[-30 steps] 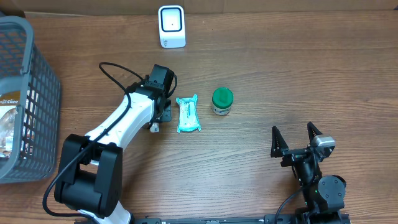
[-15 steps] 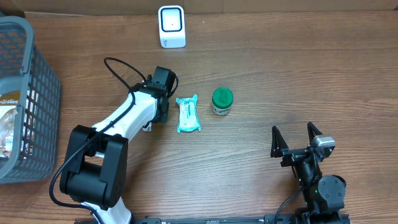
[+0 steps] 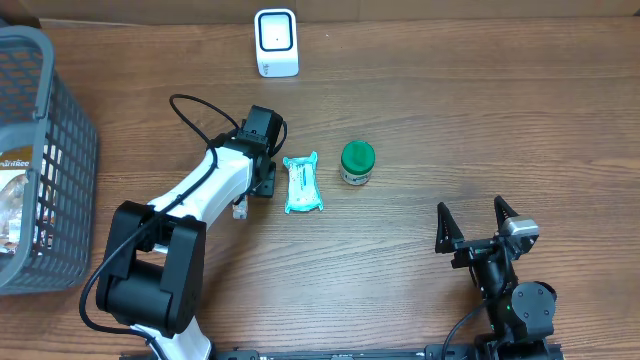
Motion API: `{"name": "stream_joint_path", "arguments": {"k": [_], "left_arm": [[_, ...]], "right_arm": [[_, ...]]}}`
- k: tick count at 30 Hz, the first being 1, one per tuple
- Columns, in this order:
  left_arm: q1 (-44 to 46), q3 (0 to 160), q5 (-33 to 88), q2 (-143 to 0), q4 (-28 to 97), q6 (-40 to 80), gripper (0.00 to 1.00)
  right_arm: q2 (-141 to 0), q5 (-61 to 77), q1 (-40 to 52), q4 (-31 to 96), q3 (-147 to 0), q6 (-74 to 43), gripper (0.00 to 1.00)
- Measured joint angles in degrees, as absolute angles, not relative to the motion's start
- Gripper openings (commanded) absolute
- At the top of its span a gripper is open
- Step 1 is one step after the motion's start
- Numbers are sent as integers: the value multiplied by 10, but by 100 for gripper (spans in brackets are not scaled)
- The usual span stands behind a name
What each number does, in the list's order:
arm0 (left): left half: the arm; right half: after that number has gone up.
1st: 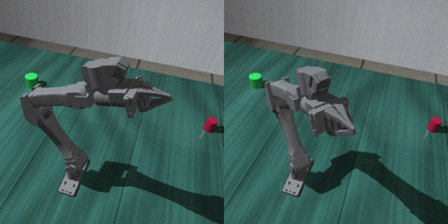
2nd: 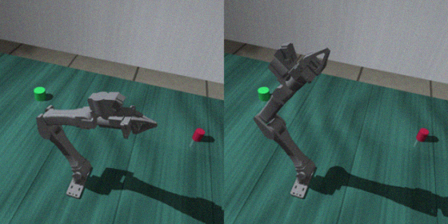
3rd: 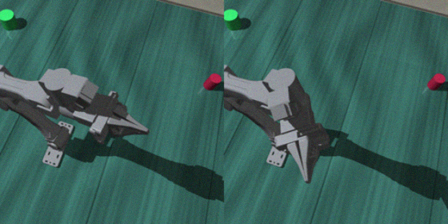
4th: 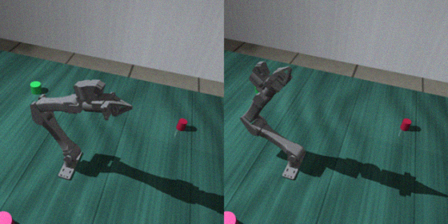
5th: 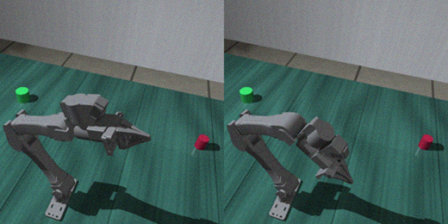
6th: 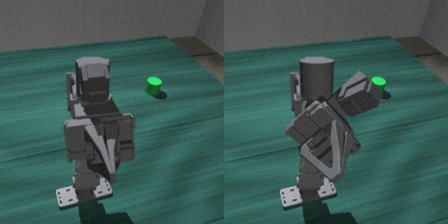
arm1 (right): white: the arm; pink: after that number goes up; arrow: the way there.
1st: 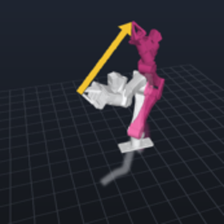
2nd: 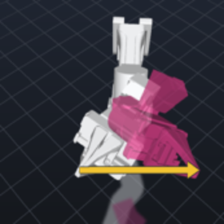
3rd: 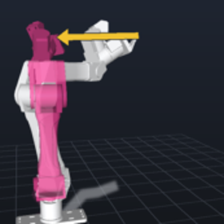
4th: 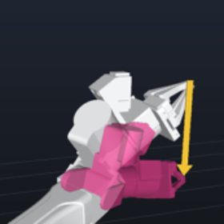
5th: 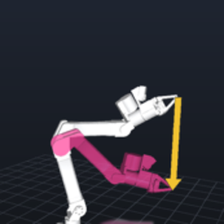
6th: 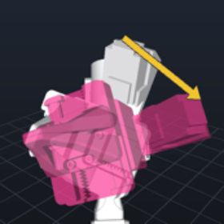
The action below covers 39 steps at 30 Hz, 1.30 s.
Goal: Scan the item barcode
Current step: 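Lower the orange box beside the wipes packet and open the left gripper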
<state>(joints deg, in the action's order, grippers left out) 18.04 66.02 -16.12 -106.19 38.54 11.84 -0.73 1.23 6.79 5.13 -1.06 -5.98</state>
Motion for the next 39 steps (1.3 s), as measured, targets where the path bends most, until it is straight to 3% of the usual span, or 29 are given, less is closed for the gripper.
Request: {"name": "stream_joint_path", "arguments": {"k": [21, 33, 39], "left_arm": [[180, 660, -108, -1062, 348, 146, 63], [180, 660, -6, -1062, 303, 168, 60], [178, 693, 5, -1062, 366, 170, 57]], "right_arm": [[-7, 12, 68, 51, -11, -60, 100], [-7, 12, 68, 51, -11, -60, 100], [-7, 12, 68, 51, -11, -60, 100]]}}
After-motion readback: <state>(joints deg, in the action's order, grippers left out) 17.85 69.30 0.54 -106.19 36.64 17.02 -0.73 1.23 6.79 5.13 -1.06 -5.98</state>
